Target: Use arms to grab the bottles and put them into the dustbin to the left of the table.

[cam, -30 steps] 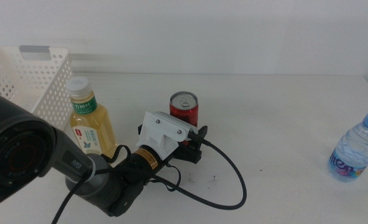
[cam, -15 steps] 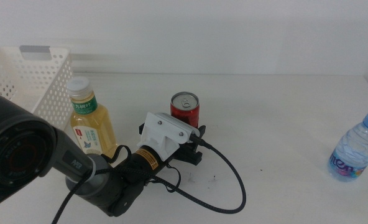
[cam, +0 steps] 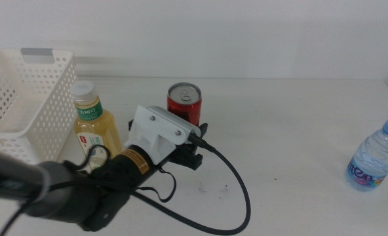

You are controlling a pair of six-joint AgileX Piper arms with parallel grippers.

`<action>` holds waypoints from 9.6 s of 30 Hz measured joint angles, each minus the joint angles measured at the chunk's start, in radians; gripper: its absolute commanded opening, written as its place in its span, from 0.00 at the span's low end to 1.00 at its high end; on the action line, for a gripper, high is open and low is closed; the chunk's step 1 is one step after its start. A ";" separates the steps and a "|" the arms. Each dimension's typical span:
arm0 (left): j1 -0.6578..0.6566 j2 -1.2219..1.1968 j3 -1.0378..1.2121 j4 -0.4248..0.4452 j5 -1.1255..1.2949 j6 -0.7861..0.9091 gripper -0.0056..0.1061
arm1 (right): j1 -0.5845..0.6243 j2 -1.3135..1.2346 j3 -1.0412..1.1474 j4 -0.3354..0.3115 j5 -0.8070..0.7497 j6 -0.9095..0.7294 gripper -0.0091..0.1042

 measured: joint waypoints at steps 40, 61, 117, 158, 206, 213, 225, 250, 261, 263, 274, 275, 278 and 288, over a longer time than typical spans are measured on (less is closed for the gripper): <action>0.133 -0.645 -0.449 -0.046 1.539 -0.022 0.36 | 0.000 0.000 0.000 0.000 0.000 0.000 0.83; 0.703 -0.553 -0.751 -0.402 2.110 0.393 0.36 | 0.000 0.000 0.000 0.000 0.000 0.000 0.83; 0.814 0.202 -1.211 -0.224 2.235 0.381 0.89 | 0.000 0.000 0.000 0.000 0.000 0.000 0.83; 0.332 -0.983 -0.232 -0.355 1.607 0.306 0.89 | 0.000 0.000 0.000 0.000 0.000 0.000 0.83; 0.276 -1.087 0.493 -0.133 0.742 0.056 0.89 | 0.000 0.000 0.000 0.000 0.000 0.000 0.83; 0.276 -1.085 0.493 -0.092 0.685 0.041 0.89 | 0.000 0.000 0.000 0.000 0.000 0.000 0.83; 0.276 -0.751 0.574 -0.025 0.251 -0.065 0.89 | 0.000 0.000 0.000 0.000 0.000 0.000 0.83; 0.272 -0.295 0.446 -0.173 -0.048 -0.013 0.89 | 0.000 0.000 0.000 0.000 0.000 0.000 0.83; 0.281 -0.189 0.367 -0.180 -0.056 -0.009 0.89 | 0.000 0.000 0.000 0.000 0.000 0.000 0.83; 0.299 -0.174 0.362 -0.170 -0.061 -0.009 0.89 | 0.000 0.000 0.000 0.000 0.000 0.000 0.83; 0.369 -0.076 0.265 -0.040 -0.068 -0.028 0.89 | 0.000 0.000 0.000 0.000 0.000 0.000 0.83; 0.369 -0.062 0.254 -0.040 -0.068 -0.028 0.89 | 0.000 0.000 0.000 0.000 0.000 0.000 0.83; 0.369 -0.020 0.222 -0.038 -0.068 -0.028 0.89 | 0.000 0.000 0.000 0.000 0.000 0.000 0.83; 0.370 0.094 0.180 -0.039 -0.154 -0.040 0.89 | 0.000 0.000 0.000 0.000 0.000 0.000 0.83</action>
